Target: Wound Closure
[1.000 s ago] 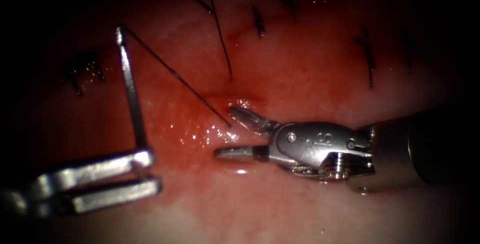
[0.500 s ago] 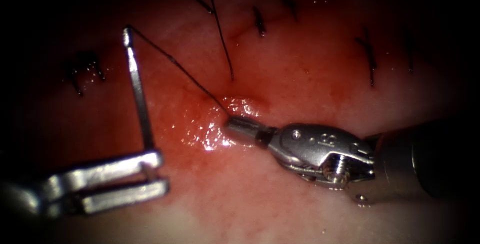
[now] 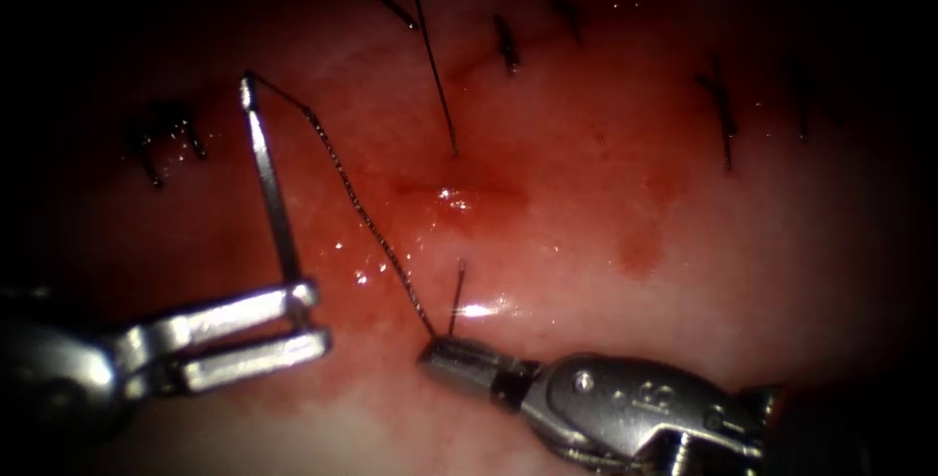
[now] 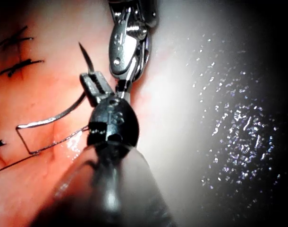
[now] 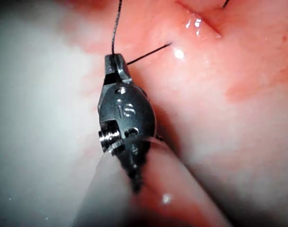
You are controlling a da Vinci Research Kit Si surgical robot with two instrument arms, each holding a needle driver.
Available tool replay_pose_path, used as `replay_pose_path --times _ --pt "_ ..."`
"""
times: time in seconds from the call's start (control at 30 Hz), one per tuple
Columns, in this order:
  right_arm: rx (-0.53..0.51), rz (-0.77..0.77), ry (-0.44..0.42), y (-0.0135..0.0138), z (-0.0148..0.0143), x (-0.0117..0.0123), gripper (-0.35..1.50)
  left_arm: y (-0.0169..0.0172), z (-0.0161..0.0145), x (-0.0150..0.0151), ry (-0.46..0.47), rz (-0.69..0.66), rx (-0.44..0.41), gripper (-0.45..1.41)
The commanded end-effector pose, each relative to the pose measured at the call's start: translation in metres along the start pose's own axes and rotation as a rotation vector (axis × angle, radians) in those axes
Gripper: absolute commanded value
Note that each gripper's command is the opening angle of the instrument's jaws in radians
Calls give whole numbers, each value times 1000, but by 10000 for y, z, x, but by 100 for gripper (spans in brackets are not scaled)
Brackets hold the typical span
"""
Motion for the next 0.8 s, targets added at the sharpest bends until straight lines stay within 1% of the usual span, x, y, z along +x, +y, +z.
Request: replay_pose_path --times 0.03,0.07,0.1,0.13,0.17,0.2,0.23,0.3,0.33,0.4,0.43,0.47,0.5,0.53,0.57,0.6,0.63,0.67,0.7,0.73,0.8 --pt "21 -5 -15 -26 -4 -15 -35 11 6 -4 -6 -5 -12 -45" --pt "30 -8 -23 -34 -8 -17 -35 12 6 -6 -12 -9 -18 -45" --pt "53 -16 -39 -52 -16 -20 -35 13 5 -8 -18 -29 -28 -45" --pt "53 -16 -39 -52 -16 -20 -35 13 5 -8 -18 -29 -28 -45" --pt "60 -18 -40 -60 -19 -21 -35 12 4 -9 -18 -28 -29 -45" --pt "71 -20 -45 -69 -21 -21 -35 12 3 -11 -14 -39 -33 -45" --pt "95 -35 -52 -85 -25 -21 -35 11 -1 -12 -21 -50 -29 -45" --pt "103 -53 -52 -90 -26 -20 -35 10 -4 -14 -29 -61 -23 -45" --pt "111 -126 -51 -95 -25 -16 -35 7 -10 -16 -40 -68 -16 -45" --pt "120 -146 -42 -95 -24 -13 -35 5 -13 -17 -46 -74 -12 -45" --pt "125 -158 -16 -92 -22 -10 -20 3 -17 -18 -55 -75 -7 -45" --pt "126 -177 9 -89 -20 -7 19 1 -21 -19 -62 -81 -2 -45" --pt "127 -218 65 -78 -15 1 104 -2 -29 -22 -78 -83 7 -45" --pt "127 -218 65 -78 -15 1 104 -2 -29 -22 -78 -83 7 -45" --pt "127 -242 87 -73 -14 5 121 -5 -36 -25 -93 -84 17 -45" --pt "131 -245 127 -61 -11 12 131 -10 -47 -31 -120 -84 35 -45" --pt "131 -245 127 -61 -11 12 131 -10 -47 -31 -120 -84 35 -45" --pt "123 -247 146 -47 -11 20 131 -15 -56 -38 -142 -83 50 -45" --pt "109 -259 148 -41 -12 24 131 -17 -61 -41 -153 -82 57 -45" --pt "109 -259 148 -41 -12 24 131 -17 -61 -41 -153 -82 57 -45" --pt "74 -292 169 -20 -15 37 130 -26 -75 -54 -193 -79 86 -45"
